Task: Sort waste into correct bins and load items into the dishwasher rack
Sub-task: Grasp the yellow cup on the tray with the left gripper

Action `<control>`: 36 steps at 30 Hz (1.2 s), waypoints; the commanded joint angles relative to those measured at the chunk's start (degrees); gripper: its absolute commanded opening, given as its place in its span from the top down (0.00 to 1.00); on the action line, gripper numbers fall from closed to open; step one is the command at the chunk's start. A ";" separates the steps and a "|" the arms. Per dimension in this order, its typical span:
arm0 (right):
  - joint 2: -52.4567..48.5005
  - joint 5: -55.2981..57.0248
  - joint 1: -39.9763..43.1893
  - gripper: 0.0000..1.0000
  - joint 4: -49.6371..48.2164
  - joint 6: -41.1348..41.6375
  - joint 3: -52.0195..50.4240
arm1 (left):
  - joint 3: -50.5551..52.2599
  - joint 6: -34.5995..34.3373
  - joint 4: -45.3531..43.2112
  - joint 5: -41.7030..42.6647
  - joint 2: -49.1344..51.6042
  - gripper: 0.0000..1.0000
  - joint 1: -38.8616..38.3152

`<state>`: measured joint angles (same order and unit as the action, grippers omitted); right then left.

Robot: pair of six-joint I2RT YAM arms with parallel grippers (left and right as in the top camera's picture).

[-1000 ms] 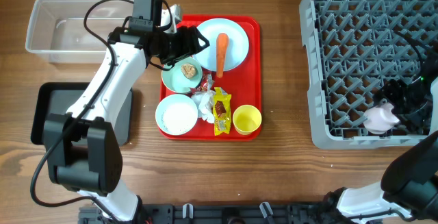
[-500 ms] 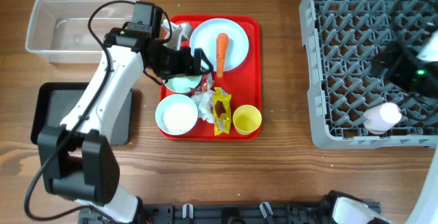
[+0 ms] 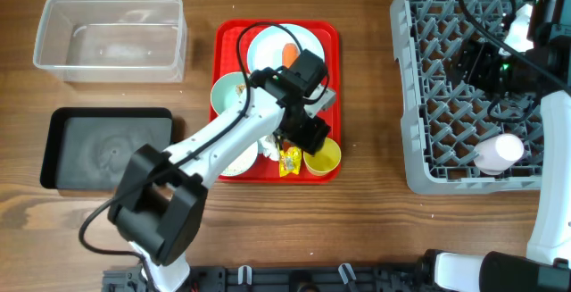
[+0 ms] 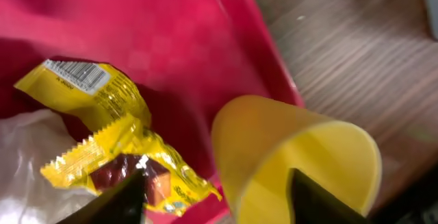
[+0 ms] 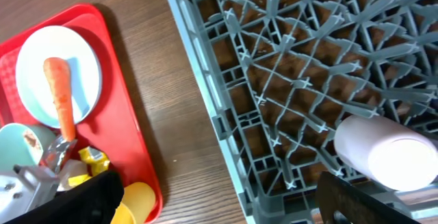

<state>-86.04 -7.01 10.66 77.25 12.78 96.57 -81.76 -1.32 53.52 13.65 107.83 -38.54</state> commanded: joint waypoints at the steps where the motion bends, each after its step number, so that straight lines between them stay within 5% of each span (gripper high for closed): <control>1: -0.39 2.29 -0.20 0.07 -0.15 0.22 0.04 | 0.00 -4.39 -0.59 -1.53 2.58 0.59 -0.61; 6: -0.39 2.34 -0.20 0.07 -0.04 -0.74 0.04 | 0.00 -6.21 -1.49 -1.51 2.89 0.96 -0.61; 10: -0.39 1.95 -0.20 0.07 0.15 -0.81 0.04 | -1.68 -9.66 -0.33 1.60 1.57 0.96 0.98; 14: -0.39 -10.75 -0.20 0.00 -0.26 -7.32 -1.49 | -8.76 -9.57 0.17 16.06 -2.91 0.96 7.80; 18: -0.39 -41.24 -0.20 0.00 -12.20 -18.49 -11.17 | -9.22 -9.57 -11.21 45.05 -4.61 0.96 19.85; 22: -0.39 -64.52 -0.37 0.00 -25.49 -22.34 -18.23 | -9.22 -9.35 -14.84 57.51 -4.26 0.96 24.06; 29: -0.39 -75.49 -6.12 0.00 -34.91 -23.10 -21.18 | -9.22 -9.01 -17.44 60.50 -4.22 0.96 22.56; 36: -0.44 -74.97 -9.57 0.02 -35.85 -22.95 -21.18 | -9.22 -10.10 -21.44 63.95 -4.22 0.96 22.51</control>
<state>-86.48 -80.14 1.28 41.69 -8.95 75.77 -90.61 -10.90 32.45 75.16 103.61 -15.81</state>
